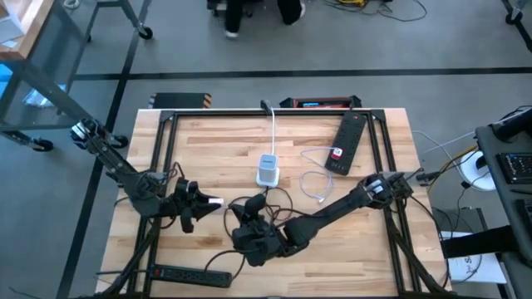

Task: Insert USB
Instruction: Insert the black charger cable into the pink charger adapter

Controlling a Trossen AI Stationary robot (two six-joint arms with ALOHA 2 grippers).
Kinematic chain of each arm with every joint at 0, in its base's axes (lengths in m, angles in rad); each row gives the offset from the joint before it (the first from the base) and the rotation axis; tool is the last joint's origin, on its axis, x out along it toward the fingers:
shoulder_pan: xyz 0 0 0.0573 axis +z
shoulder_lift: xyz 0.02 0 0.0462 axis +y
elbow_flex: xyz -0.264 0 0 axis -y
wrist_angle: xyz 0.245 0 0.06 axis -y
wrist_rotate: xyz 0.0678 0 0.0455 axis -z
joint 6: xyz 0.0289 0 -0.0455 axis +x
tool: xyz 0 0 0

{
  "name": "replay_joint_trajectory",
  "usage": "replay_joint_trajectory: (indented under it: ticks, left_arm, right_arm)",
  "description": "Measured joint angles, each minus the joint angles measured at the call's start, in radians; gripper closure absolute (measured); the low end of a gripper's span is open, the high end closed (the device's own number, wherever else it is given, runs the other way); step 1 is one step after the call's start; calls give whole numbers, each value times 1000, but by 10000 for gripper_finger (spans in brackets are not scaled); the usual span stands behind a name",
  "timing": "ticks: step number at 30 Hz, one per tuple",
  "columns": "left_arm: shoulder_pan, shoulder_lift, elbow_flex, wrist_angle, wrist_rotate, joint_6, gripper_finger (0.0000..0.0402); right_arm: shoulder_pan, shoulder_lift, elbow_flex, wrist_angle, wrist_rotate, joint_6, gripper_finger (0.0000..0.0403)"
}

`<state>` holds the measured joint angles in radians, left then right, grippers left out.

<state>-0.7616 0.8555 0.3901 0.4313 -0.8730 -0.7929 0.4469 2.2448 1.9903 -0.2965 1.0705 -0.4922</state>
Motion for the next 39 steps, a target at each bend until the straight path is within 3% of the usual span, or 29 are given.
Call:
replay_joint_trajectory:
  ticks: [28, 39]
  left_arm:
    - [2, 22, 0, 5, -39, -2, 298]
    - [5, 66, 0, 9, -59, -12, 299]
  right_arm:
    - [-15, 2, -5, 69, 5, -60, 396]
    - [-37, 3, -5, 115, -46, -53, 394]
